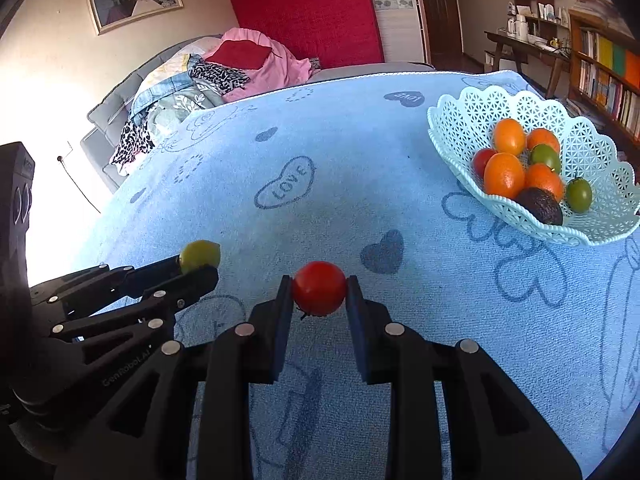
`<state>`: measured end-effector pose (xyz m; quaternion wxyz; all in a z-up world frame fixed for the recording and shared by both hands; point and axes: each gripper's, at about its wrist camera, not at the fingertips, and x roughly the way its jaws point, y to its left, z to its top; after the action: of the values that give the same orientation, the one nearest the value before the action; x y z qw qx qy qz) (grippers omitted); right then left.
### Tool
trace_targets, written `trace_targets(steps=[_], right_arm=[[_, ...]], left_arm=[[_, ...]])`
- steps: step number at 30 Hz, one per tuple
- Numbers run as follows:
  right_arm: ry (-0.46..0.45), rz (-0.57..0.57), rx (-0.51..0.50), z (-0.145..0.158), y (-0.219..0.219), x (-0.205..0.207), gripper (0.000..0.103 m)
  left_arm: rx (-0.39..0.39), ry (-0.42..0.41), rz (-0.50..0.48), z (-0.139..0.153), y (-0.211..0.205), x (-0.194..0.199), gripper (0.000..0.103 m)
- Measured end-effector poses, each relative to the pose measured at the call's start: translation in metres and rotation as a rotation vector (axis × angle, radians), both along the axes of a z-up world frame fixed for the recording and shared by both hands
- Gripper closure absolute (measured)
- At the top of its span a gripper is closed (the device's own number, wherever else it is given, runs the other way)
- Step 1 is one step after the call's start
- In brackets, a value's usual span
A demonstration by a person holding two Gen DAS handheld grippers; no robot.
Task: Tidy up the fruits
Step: 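Carry both tomatoes into the basket and open both tools to release them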
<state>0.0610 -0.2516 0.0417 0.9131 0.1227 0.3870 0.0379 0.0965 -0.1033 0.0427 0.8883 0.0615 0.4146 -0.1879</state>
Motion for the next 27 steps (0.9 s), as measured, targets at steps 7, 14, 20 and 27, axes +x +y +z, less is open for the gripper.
trace_targets(steps=[7, 14, 20, 27], right_arm=[[-0.024, -0.029, 0.013, 0.008, -0.016, -0.008, 0.075], [-0.048, -0.073, 0.027, 0.016, -0.035, -0.015, 0.075], [-0.060, -0.111, 0.031, 0.020, -0.053, -0.021, 0.075], [-0.082, -0.158, 0.034, 0.028, -0.073, -0.030, 0.075]], left_arm=[[0.004, -0.015, -0.014, 0.007, -0.014, 0.000, 0.075], [0.002, -0.035, -0.047, 0.017, -0.033, -0.001, 0.075], [0.002, -0.040, -0.070, 0.021, -0.050, 0.001, 0.075], [0.001, -0.052, -0.097, 0.027, -0.069, 0.005, 0.075]])
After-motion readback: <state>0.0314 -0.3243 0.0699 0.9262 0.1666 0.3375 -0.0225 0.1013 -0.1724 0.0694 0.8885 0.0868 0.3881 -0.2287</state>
